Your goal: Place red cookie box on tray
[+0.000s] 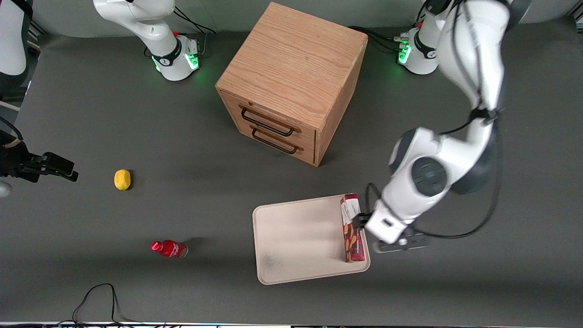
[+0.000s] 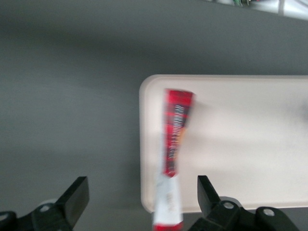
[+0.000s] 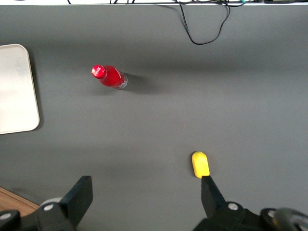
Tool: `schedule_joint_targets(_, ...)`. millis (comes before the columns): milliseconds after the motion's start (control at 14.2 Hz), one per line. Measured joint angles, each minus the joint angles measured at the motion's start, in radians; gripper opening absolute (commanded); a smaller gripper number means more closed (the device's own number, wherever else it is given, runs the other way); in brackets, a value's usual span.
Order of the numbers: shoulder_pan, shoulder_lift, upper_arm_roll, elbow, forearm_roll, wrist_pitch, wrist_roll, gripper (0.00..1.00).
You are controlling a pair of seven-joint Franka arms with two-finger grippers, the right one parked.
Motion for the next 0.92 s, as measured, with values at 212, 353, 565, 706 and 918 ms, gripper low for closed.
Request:
schedule_joint_targets(212, 0.123, -0.244, 0.004, -0.139, -0.004, -0.173, 0.073, 1.00)
schedule_joint_targets(353, 0.202, -0.387, 0.007, -0.217, -0.005, -0.282, 0.127, 1.00)
schedule_joint_targets(565, 0.286, -0.581, 0.008, -0.395, -0.007, -0.296, 0.207, 1.00)
schedule_joint_targets(706, 0.314, -0.687, 0.008, -0.490, -0.009, -0.296, 0.249, 1.00)
schedule_joint_targets(918, 0.322, -0.778, 0.007, -0.563, -0.009, -0.296, 0.319, 1.00)
